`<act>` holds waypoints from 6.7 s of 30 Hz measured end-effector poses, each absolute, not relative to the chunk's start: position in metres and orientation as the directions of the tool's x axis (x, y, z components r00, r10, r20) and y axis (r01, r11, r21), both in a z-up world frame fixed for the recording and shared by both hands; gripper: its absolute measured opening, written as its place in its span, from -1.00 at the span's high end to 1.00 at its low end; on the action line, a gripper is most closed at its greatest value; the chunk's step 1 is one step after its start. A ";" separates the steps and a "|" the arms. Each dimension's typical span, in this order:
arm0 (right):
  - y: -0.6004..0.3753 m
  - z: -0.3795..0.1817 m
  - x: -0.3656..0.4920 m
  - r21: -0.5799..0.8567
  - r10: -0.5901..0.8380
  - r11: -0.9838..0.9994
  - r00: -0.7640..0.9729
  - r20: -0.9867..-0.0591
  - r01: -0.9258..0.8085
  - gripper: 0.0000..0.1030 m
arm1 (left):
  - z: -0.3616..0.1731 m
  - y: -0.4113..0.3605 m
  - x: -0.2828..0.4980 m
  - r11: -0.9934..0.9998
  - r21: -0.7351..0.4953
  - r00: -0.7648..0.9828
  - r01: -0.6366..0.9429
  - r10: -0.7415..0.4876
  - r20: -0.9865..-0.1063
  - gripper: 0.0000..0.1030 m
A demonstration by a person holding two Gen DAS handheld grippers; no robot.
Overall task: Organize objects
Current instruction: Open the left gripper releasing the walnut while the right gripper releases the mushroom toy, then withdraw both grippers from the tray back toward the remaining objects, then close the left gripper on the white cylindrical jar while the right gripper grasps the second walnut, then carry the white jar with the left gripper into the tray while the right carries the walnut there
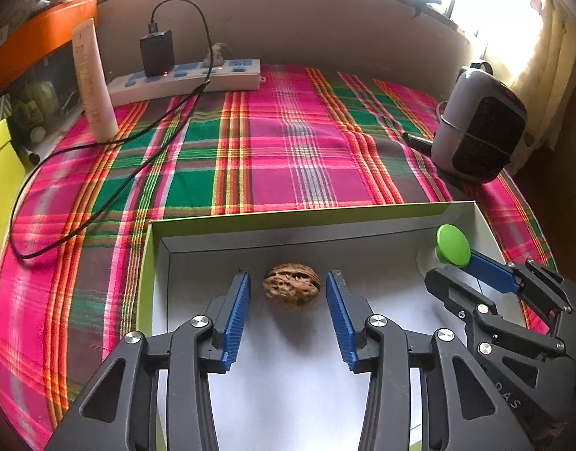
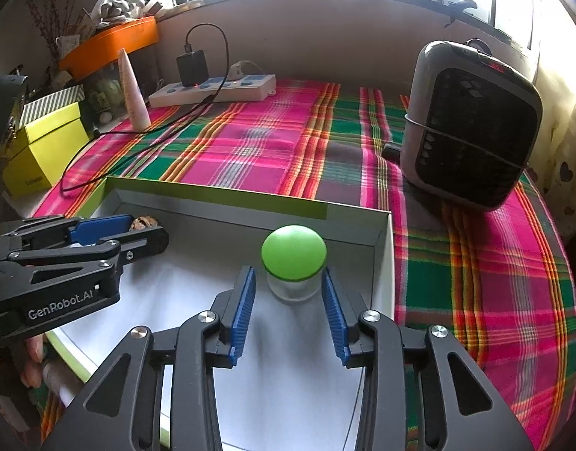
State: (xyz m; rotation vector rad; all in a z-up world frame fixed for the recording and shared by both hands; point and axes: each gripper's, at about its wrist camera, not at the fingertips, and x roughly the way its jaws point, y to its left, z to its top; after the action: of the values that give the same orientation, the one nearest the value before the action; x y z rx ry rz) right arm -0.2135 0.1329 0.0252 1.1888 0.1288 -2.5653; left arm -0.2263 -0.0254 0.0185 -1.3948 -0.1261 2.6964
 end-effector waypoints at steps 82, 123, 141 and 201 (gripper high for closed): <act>0.129 0.022 -0.066 0.096 -0.369 -0.887 -0.568 -0.736 0.452 0.43 | 0.009 -0.067 -0.069 -0.975 -0.220 -0.607 -0.022 0.188 -0.772 0.18; 0.141 0.023 -0.056 0.108 -0.369 -0.893 -0.572 -0.733 0.436 0.43 | 0.010 -0.070 -0.075 -0.969 -0.240 -0.598 0.050 0.164 -0.785 0.19; 0.139 0.023 -0.055 0.105 -0.369 -0.892 -0.573 -0.732 0.440 0.43 | 0.008 -0.066 -0.071 -0.977 -0.210 -0.615 0.031 0.147 -0.774 0.52; 0.145 0.048 -0.058 0.107 -0.377 -0.898 -0.624 -0.684 0.426 0.43 | 0.038 -0.050 -0.066 -0.982 -0.186 -0.666 -0.014 0.148 -0.731 0.67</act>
State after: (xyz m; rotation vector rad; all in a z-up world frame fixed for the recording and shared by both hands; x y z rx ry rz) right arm -0.0577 0.1453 0.0480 1.0269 0.0895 -2.4867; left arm -0.0663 -0.0495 0.0382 -1.2419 -0.2522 2.7767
